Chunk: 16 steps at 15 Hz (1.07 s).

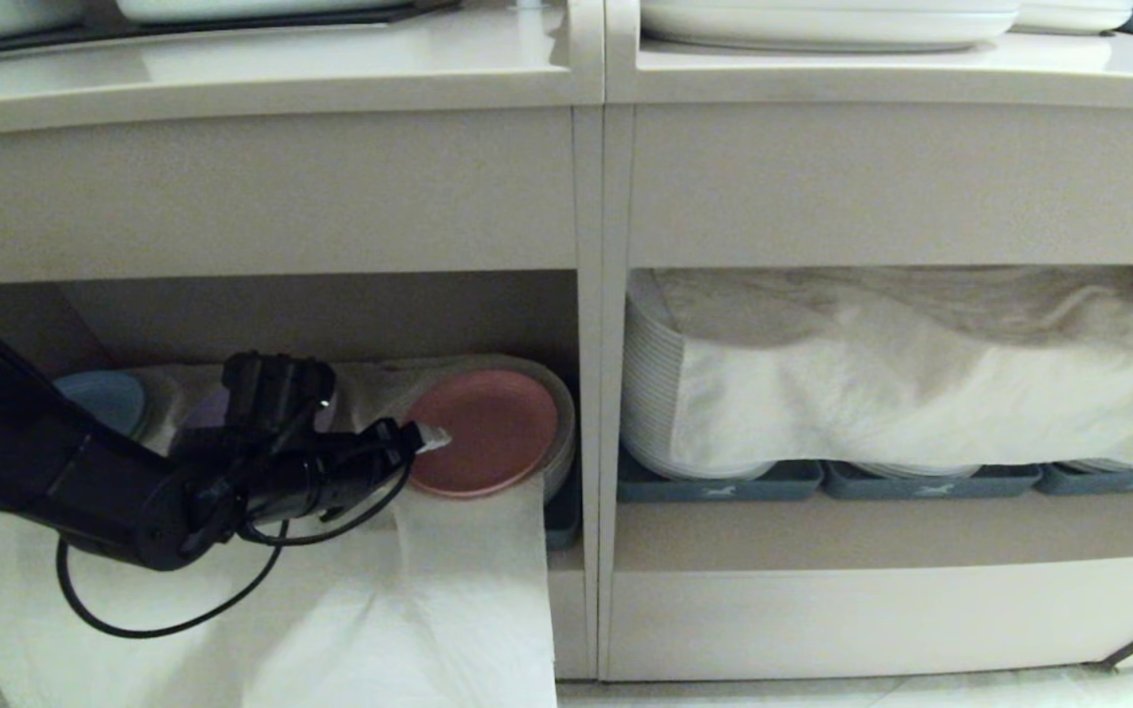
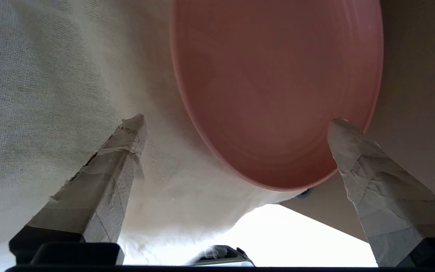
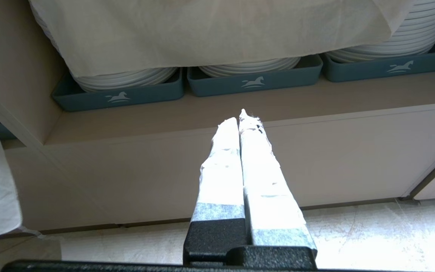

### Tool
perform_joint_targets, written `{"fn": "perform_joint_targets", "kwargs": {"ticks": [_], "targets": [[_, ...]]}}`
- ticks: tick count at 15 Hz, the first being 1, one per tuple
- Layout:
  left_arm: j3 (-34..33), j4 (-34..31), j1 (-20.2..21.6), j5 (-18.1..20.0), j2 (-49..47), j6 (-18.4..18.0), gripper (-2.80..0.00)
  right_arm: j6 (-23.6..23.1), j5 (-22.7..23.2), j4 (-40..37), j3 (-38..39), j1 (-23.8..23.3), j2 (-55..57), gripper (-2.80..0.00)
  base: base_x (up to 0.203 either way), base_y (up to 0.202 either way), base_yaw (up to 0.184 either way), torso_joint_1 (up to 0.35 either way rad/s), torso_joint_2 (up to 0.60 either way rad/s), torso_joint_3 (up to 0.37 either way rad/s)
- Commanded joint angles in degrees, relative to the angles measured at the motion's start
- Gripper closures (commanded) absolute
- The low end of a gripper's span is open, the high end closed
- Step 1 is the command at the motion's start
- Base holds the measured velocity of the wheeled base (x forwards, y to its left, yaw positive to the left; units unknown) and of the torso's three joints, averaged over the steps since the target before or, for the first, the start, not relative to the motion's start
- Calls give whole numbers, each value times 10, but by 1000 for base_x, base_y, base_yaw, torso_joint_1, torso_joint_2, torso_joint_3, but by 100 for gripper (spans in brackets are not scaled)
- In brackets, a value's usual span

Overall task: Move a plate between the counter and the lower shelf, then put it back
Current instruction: Pick up the plate in the cupboard

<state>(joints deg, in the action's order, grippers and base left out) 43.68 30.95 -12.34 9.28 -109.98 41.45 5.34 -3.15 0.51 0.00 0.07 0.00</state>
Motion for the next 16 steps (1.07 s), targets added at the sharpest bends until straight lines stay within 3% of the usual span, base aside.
{"fn": "perform_joint_targets", "kwargs": {"ticks": [1,16], "targets": [[7,1,0,0,-6,2,-280,0,0,0,0,0,0,0,0,0,0,0,0,0],[14,-5,12,-4,-26,-22,-280,0,0,0,0,0,0,0,0,0,0,0,0,0]]}}
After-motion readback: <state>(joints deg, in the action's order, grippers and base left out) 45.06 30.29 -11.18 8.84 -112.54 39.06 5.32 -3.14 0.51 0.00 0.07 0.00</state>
